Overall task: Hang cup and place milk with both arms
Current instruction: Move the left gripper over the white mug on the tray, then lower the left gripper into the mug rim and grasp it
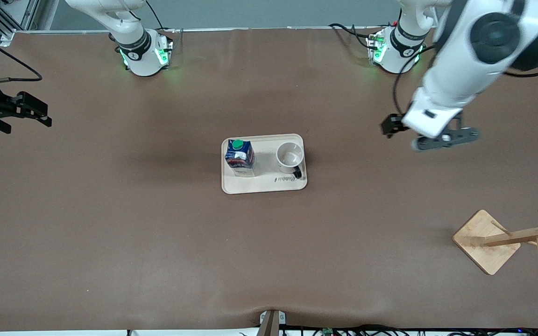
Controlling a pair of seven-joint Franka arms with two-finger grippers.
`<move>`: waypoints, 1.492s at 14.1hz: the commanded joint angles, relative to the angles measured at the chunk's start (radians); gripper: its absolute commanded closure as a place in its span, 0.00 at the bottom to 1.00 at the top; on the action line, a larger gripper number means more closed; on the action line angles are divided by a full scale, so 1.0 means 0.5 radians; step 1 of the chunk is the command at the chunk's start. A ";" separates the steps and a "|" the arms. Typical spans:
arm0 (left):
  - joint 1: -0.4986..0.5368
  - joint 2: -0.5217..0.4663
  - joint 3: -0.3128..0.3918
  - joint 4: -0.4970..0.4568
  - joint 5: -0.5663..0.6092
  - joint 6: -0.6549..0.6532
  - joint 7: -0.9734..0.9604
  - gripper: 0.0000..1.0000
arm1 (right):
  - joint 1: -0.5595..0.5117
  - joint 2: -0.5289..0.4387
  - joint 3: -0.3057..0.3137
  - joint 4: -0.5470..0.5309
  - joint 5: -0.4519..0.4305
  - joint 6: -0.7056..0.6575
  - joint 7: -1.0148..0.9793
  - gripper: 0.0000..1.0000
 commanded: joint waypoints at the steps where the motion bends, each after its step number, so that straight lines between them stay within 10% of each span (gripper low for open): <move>1: 0.017 -0.006 -0.127 -0.157 -0.016 0.119 -0.133 0.00 | -0.020 0.021 0.014 0.038 -0.024 -0.018 0.005 0.00; 7: 0.005 0.297 -0.354 -0.288 -0.013 0.649 -0.670 0.00 | -0.017 0.018 0.014 0.041 -0.024 -0.018 0.005 0.00; 21: -0.265 0.840 -0.361 -0.301 0.377 1.101 -1.523 0.11 | -0.026 0.021 0.011 0.063 -0.015 -0.021 0.005 0.00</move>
